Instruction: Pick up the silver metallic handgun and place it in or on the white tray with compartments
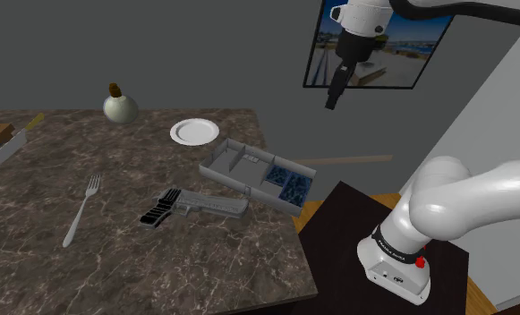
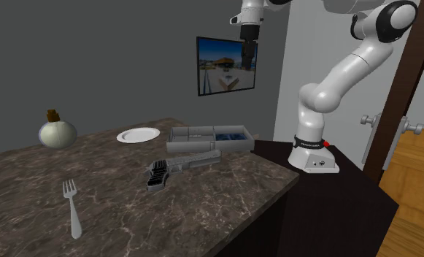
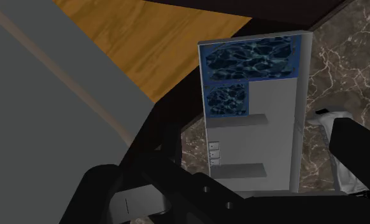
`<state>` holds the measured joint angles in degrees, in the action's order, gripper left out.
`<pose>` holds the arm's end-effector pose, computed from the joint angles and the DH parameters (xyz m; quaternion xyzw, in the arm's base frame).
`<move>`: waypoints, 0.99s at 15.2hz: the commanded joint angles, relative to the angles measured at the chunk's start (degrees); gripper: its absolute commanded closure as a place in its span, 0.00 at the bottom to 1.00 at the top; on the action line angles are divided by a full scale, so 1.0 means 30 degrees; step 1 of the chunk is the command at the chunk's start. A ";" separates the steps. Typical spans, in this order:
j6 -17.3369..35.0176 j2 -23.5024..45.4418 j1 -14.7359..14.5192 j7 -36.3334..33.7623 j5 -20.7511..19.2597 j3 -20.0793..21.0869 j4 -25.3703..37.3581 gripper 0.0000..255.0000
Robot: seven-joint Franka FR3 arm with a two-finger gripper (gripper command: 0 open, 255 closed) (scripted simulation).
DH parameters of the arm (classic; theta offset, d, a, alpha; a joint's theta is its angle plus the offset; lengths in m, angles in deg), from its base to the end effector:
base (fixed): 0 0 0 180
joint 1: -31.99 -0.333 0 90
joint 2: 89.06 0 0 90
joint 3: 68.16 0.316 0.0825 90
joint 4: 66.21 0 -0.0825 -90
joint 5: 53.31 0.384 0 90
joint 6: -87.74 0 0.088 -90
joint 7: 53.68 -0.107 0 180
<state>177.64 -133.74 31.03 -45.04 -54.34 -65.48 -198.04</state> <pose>0.3083 0.0228 0.6143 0.9943 0.1003 0.0224 0.0266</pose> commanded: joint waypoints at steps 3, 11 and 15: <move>0.0900 0.0832 -0.0254 -0.0261 0.0207 0.0504 -0.0188 0.00; 0.4329 0.4816 -0.1121 -0.1343 0.0647 0.2535 -0.0118 0.00; 0.5857 0.7141 -0.1454 -0.1969 0.0538 0.3545 0.0408 0.00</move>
<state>194.08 -114.21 26.87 -50.57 -52.58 -55.54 -197.46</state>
